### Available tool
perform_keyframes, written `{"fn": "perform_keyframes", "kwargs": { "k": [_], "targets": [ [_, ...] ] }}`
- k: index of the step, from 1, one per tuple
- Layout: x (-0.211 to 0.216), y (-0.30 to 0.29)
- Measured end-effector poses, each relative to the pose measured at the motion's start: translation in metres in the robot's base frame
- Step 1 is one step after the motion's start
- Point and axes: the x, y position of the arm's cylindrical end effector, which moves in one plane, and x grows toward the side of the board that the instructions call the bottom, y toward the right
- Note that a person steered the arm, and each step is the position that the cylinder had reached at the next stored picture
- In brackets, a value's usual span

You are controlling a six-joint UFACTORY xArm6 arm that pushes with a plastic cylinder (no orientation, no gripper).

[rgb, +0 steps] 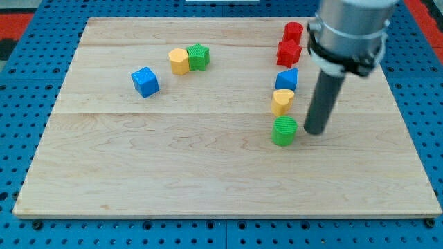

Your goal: Move the green star parallel to the red star

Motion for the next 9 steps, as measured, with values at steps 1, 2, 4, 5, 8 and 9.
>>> {"fn": "perform_keyframes", "kwargs": {
  "k": [1,2,4,5,8,9],
  "targets": [
    [0.049,-0.04],
    [0.05,-0.08],
    [0.012,-0.104],
    [-0.003,-0.087],
    [-0.003,-0.12],
    [-0.041,-0.13]
  ]
}}
